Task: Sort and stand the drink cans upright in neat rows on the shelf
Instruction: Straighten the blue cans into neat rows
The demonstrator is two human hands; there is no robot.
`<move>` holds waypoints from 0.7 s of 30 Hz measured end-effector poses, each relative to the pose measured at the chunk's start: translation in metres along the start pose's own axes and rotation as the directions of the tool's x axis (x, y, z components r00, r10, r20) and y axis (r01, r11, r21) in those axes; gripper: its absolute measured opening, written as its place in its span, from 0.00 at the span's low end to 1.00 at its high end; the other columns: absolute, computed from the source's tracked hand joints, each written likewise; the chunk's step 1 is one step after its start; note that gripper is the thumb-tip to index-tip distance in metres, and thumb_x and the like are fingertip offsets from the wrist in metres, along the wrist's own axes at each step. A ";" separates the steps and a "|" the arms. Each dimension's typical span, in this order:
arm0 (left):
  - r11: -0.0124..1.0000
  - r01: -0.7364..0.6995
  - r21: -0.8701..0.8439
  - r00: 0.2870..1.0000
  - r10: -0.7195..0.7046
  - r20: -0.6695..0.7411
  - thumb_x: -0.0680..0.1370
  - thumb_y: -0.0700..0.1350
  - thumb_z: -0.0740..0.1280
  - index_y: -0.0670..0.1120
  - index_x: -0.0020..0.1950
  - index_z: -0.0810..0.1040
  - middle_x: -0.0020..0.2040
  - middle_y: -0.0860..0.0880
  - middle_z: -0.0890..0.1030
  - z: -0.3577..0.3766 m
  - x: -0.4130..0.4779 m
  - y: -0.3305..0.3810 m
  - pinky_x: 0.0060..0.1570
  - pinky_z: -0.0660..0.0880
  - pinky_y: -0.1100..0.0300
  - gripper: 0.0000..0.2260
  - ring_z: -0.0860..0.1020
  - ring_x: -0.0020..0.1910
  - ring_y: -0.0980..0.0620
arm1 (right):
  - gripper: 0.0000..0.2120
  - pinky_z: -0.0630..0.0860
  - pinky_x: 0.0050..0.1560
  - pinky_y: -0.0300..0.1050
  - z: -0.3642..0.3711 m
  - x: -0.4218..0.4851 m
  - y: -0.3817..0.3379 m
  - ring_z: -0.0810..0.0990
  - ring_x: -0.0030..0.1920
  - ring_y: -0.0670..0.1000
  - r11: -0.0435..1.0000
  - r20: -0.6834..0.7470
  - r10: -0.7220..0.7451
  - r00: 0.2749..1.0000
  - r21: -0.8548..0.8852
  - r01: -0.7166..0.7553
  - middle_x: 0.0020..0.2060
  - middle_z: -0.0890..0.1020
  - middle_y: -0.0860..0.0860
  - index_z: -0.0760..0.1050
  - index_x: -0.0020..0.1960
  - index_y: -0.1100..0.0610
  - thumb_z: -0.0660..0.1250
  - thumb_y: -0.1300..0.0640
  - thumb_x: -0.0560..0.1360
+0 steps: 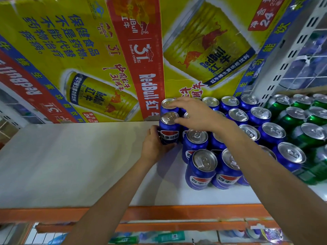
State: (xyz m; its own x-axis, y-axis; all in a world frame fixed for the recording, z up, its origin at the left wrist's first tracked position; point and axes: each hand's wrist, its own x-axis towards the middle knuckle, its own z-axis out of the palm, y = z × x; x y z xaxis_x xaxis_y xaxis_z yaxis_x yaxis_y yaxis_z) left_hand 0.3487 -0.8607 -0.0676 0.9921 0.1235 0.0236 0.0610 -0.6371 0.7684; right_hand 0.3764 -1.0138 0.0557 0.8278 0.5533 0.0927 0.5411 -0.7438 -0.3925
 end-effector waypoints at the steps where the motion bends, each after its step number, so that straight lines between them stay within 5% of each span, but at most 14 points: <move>1: 1.000 0.016 0.023 0.999 -0.016 0.030 0.65 0.49 0.79 0.42 0.66 0.67 0.63 0.43 0.73 -0.003 0.001 0.001 0.58 0.73 0.52 0.35 0.75 0.61 0.43 | 0.24 0.58 0.66 0.38 -0.007 -0.007 0.005 0.66 0.68 0.49 1.000 -0.038 0.010 0.999 0.026 -0.010 0.68 0.71 0.50 0.68 0.70 0.51 0.67 0.55 0.76; 3: 0.999 0.035 -0.035 0.999 -0.033 0.041 0.68 0.44 0.77 0.44 0.69 0.66 0.66 0.44 0.71 -0.015 0.002 0.009 0.61 0.69 0.53 0.33 0.71 0.64 0.45 | 0.22 0.60 0.66 0.38 -0.023 -0.025 0.022 0.68 0.67 0.49 0.999 -0.119 0.041 0.992 0.039 -0.037 0.66 0.73 0.50 0.71 0.68 0.51 0.68 0.57 0.75; 6: 0.883 0.098 -0.459 0.986 -0.148 -0.076 0.75 0.34 0.67 0.43 0.66 0.68 0.63 0.45 0.75 -0.033 0.009 0.031 0.51 0.73 0.58 0.21 0.74 0.60 0.49 | 0.19 0.62 0.64 0.40 -0.046 -0.055 0.059 0.69 0.67 0.51 0.984 -0.234 0.179 0.956 0.014 -0.180 0.66 0.74 0.51 0.72 0.67 0.53 0.66 0.58 0.76; 10: 0.835 0.168 -0.524 0.958 -0.265 -0.113 0.79 0.50 0.63 0.47 0.65 0.70 0.59 0.51 0.77 -0.037 0.033 0.062 0.42 0.69 0.61 0.16 0.75 0.52 0.53 | 0.17 0.67 0.61 0.44 -0.061 -0.086 0.105 0.73 0.64 0.56 0.917 -0.337 0.397 0.854 0.108 -0.384 0.63 0.76 0.55 0.74 0.65 0.57 0.66 0.60 0.76; 15: 0.849 0.198 -0.490 0.956 -0.278 -0.095 0.79 0.50 0.65 0.49 0.58 0.74 0.56 0.52 0.79 -0.012 0.046 0.070 0.46 0.75 0.58 0.10 0.77 0.49 0.53 | 0.26 0.67 0.62 0.47 -0.053 -0.103 0.152 0.71 0.66 0.55 0.748 -0.166 0.638 0.752 0.366 -0.554 0.67 0.72 0.56 0.65 0.72 0.57 0.67 0.56 0.76; 21: 0.779 0.248 -0.576 0.944 -0.327 -0.035 0.78 0.51 0.66 0.56 0.56 0.76 0.53 0.51 0.82 0.000 0.050 0.066 0.53 0.78 0.45 0.08 0.80 0.52 0.47 | 0.32 0.67 0.61 0.45 -0.048 -0.099 0.176 0.70 0.64 0.51 0.553 0.081 0.641 0.763 0.640 -0.533 0.68 0.68 0.50 0.55 0.76 0.53 0.66 0.50 0.77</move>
State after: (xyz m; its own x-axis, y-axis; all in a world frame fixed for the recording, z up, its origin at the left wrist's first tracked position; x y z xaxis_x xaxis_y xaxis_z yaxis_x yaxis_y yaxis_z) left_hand 0.4020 -0.8967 -0.0163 0.9132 0.3513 -0.2066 0.2307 -0.0276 0.9726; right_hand 0.3968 -1.2175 0.0219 0.9665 -0.0242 -0.2555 -0.2369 -0.4667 -0.8521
